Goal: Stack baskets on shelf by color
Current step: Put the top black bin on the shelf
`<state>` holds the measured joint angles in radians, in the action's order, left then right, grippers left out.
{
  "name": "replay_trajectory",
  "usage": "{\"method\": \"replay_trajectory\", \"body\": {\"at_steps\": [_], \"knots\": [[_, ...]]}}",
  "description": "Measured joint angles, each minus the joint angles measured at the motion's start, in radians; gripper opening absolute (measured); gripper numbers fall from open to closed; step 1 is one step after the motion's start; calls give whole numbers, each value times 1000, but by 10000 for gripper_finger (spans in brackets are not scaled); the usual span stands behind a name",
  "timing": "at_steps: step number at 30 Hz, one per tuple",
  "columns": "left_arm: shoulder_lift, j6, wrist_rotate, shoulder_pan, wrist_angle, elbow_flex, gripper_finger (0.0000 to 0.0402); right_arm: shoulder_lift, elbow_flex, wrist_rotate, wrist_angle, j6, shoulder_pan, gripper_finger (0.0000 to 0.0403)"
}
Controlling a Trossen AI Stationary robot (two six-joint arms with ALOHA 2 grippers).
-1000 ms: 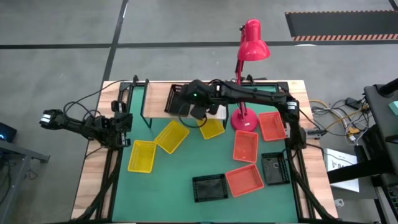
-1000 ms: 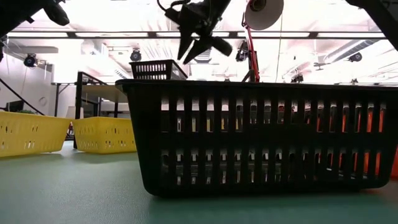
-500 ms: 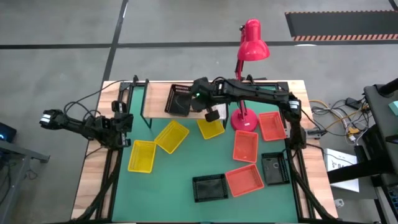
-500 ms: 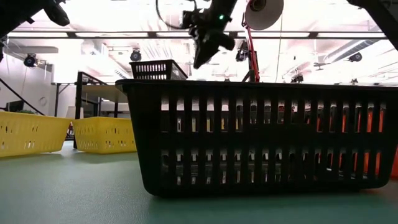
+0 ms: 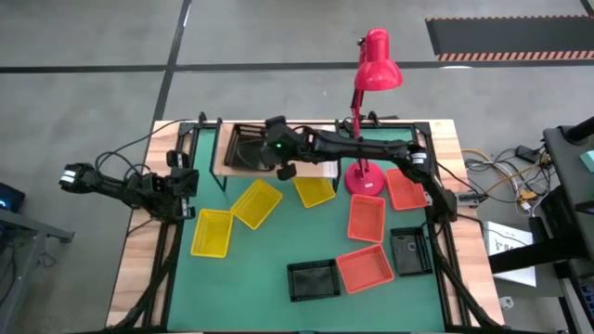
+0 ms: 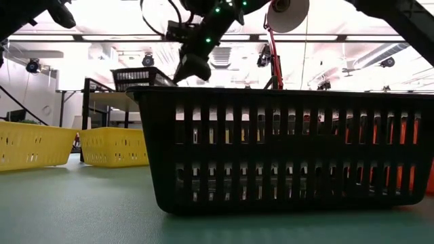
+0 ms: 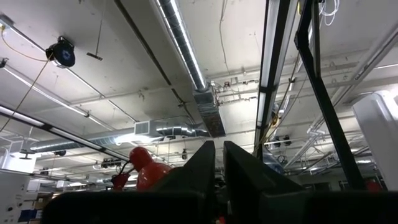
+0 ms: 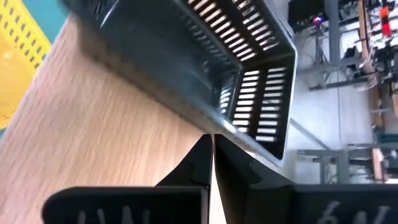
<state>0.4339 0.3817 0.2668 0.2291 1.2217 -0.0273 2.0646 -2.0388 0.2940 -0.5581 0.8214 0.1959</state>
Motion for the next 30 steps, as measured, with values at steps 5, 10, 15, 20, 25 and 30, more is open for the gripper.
{"method": "replay_trajectory", "body": {"at_steps": [5, 10, 15, 20, 25, 30], "knots": [[2, 0, 0, 0, 0, 1, 17, 4, 0, -5, -30, -28, 1, 8], [2, 0, 0, 0, 1, 1, 17, 29, 0, -5, 68, -15, 1, 8], [2, 0, 0, 0, 0, 1, 17, 49, 2, -5, 126, 10, 1, 8], [2, 1, 0, 0, 0, 1, 17, 49, 2, -5, 204, 13, 2, 8], [2, 1, 0, 0, 0, 1, 17, 47, 1, -13, 262, 12, 10, 8], [2, 1, 0, 0, 0, 1, 17, 47, 2, -7, 234, -22, 12, 8]]}}
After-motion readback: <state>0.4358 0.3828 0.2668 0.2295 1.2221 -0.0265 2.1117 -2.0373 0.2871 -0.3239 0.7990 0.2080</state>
